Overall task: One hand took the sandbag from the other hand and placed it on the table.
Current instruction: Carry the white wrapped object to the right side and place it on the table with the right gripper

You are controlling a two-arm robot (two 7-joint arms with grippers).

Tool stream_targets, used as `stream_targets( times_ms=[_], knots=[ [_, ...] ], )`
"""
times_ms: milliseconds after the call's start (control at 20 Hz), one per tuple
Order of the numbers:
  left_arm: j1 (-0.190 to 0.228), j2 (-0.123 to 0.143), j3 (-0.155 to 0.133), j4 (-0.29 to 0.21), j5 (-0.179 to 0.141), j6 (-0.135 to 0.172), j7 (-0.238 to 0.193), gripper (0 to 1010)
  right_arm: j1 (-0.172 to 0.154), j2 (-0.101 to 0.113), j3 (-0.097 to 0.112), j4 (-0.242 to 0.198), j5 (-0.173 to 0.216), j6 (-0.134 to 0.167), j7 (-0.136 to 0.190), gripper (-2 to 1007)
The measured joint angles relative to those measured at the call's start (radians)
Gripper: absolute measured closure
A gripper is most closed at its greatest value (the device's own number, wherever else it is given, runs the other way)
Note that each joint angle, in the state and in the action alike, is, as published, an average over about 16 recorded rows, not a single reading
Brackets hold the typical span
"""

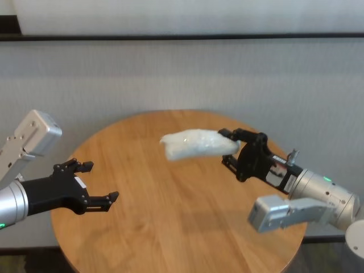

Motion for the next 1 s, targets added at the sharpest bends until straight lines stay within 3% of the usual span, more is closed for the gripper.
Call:
stream_targets(
  times_ms=[350, 600, 800, 1000],
  knots=[
    [0.001, -0.001, -0.001, 0.001, -0.001, -0.005, -0.001, 10, 0.017, -0.025, 0.079, 0.034, 0.121, 0.125, 0.099, 673],
    [0.001, -0.001, -0.001, 0.002, -0.001, -0.007, -0.001, 10, 0.033, -0.036, 0.121, 0.064, 0.178, 0.224, 0.162, 673],
    [0.001, -0.001, -0.001, 0.002, -0.002, -0.008, -0.001, 10, 0.043, -0.040, 0.131, 0.085, 0.190, 0.284, 0.195, 673],
    [0.001, -0.002, -0.001, 0.003, -0.002, -0.009, -0.001, 10, 0.049, -0.043, 0.125, 0.103, 0.182, 0.329, 0.216, 673]
  ],
)
